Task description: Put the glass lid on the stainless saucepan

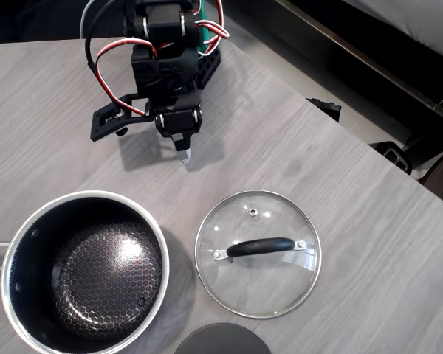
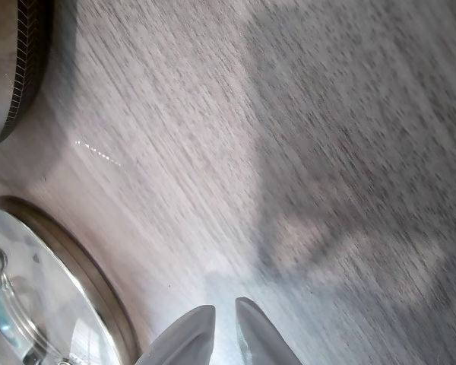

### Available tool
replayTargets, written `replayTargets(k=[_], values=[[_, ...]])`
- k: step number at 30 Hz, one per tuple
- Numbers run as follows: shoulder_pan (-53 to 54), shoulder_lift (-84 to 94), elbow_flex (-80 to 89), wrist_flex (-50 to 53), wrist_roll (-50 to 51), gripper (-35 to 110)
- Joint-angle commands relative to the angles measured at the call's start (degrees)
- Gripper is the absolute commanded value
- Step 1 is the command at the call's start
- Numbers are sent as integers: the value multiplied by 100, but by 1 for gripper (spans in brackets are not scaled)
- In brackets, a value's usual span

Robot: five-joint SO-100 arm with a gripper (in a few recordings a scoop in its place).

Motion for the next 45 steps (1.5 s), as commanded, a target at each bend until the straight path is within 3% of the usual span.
replayTargets(k=[1, 45], values=[[202, 167, 53, 9, 44, 0], [-114, 167, 35, -79, -53, 0]])
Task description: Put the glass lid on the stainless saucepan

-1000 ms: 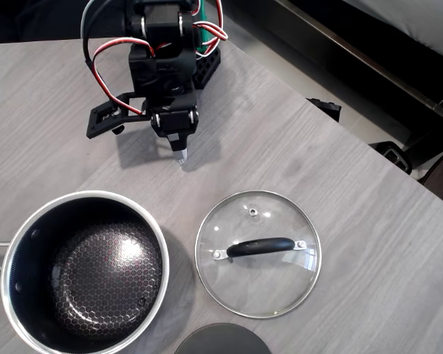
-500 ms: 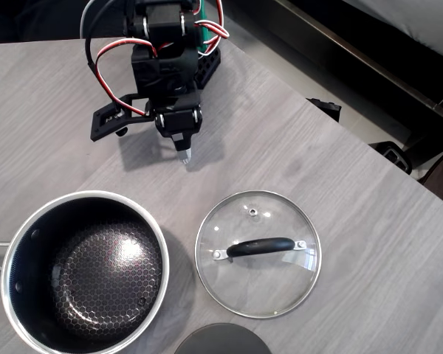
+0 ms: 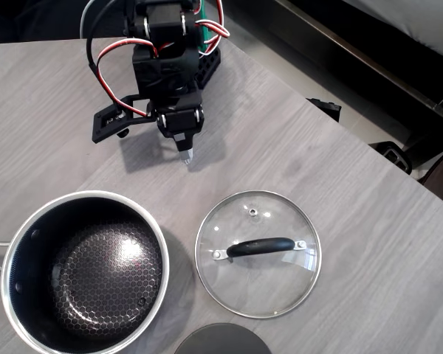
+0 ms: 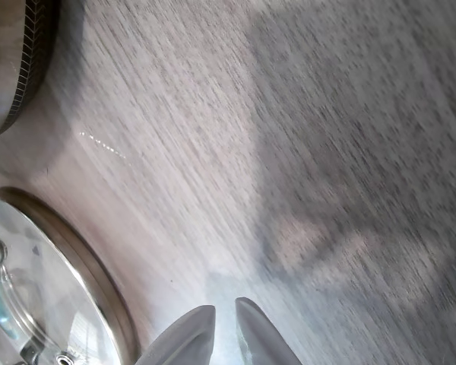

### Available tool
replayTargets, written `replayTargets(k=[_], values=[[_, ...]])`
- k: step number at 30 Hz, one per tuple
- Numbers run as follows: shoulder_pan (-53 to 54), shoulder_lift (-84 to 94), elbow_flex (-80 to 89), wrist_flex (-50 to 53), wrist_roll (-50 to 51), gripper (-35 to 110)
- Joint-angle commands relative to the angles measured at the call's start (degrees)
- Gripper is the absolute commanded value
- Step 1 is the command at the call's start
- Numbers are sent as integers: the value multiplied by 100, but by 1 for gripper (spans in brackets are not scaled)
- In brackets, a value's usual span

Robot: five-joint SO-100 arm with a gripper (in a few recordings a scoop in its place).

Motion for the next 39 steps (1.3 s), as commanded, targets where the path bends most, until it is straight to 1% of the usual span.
replayTargets(k=[1, 5, 8, 10, 15, 18, 23, 26, 29, 34, 39], values=[[-26, 167, -18, 26, 18, 0], [396, 167, -1090, -158, 35, 0], [18, -264, -2338, -290, 123, 0], [-387, -1389, -3621, -149, 378, 0], [-1134, -5194, -7576, 1257, 967, 0], [-1441, -6574, -8728, 1389, 1116, 0], [-1731, -7726, -9149, 1099, 1415, 12], [-1819, -8077, -9149, 1151, 1503, 16], [-1758, -8420, -9132, 1143, 1485, 17], [-1591, -8991, -9176, 773, 1450, 17], [-1591, -9562, -9501, 773, 1433, 18]])
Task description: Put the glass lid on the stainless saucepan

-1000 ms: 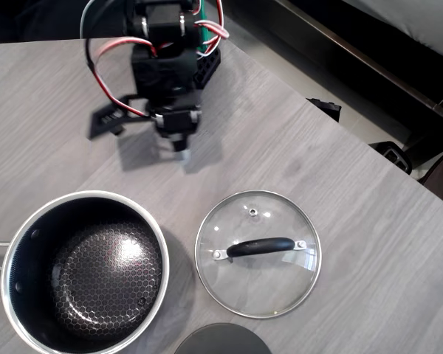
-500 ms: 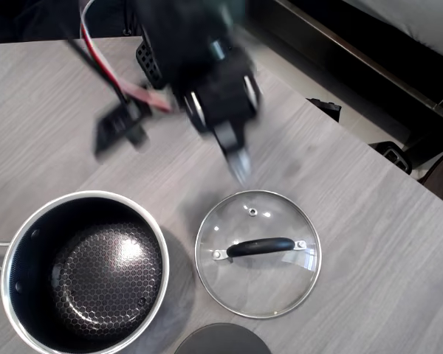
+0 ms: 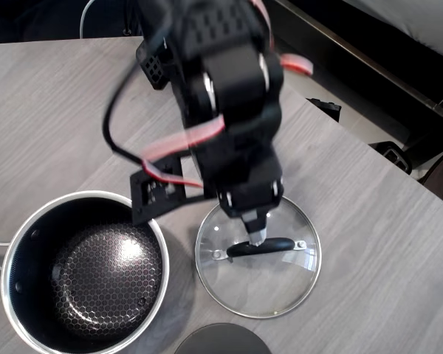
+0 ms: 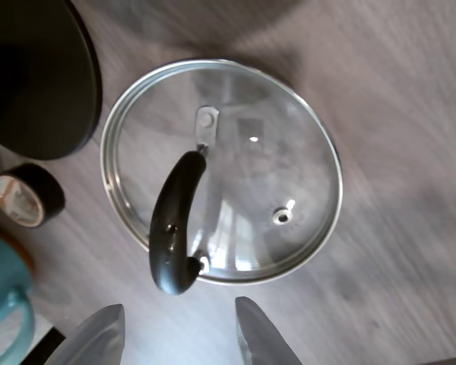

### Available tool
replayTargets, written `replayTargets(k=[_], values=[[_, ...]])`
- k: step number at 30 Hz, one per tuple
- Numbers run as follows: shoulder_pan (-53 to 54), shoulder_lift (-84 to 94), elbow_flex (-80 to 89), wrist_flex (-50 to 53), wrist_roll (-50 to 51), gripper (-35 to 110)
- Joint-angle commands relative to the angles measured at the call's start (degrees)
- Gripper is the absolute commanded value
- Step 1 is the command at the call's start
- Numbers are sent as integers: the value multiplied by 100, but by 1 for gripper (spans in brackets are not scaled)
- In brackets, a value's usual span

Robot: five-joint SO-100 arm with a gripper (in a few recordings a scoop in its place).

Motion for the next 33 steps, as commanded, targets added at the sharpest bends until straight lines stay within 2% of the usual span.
replayTargets(k=[1, 16, 33], values=[[88, -264, -457, -26, -44, 18], [123, -1547, -1485, 35, -105, 18], [-35, -2039, -1512, 53, -105, 21]])
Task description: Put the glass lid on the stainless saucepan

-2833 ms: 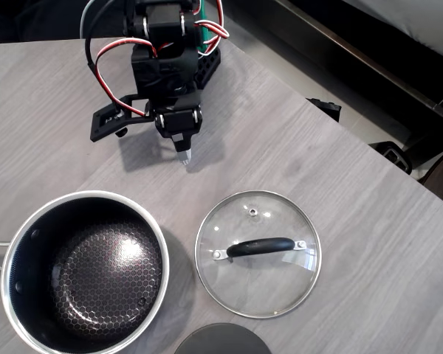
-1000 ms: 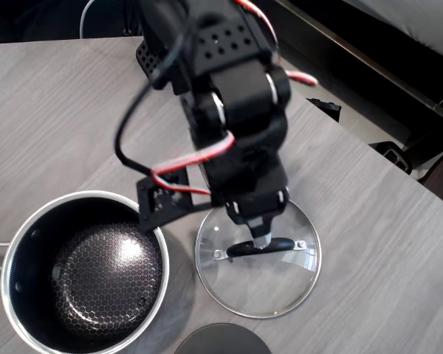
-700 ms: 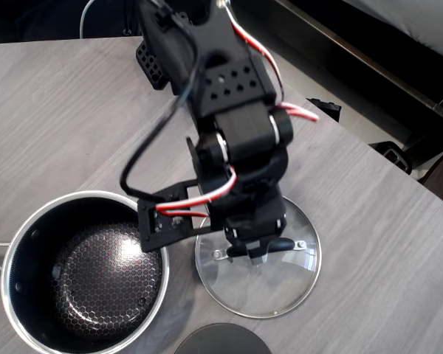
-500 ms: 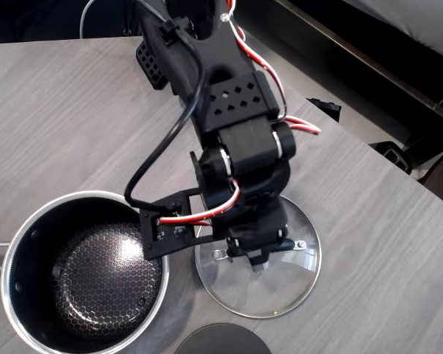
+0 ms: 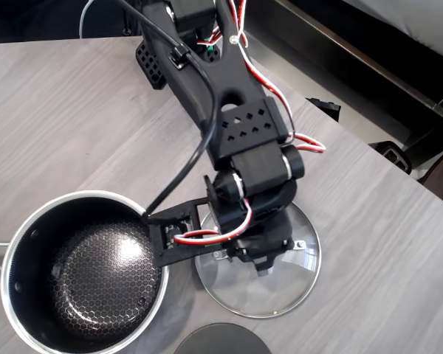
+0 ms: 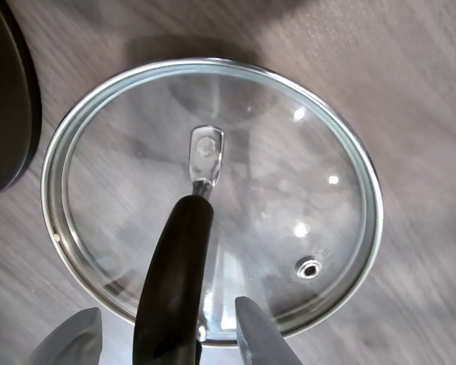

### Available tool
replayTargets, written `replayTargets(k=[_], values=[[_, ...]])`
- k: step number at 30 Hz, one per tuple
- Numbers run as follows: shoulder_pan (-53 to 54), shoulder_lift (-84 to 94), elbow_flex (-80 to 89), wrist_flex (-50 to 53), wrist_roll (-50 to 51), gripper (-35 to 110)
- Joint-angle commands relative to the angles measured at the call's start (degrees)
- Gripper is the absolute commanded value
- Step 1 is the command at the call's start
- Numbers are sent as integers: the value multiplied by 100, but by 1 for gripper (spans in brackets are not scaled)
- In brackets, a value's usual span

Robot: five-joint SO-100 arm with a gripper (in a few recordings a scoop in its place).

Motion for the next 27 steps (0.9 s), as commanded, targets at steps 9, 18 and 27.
replayTargets(k=[9, 18, 27], values=[[-62, -237, -264, -44, -26, 0], [-53, -343, -396, -35, -35, 0], [-141, -334, -1151, 510, 0, 0]])
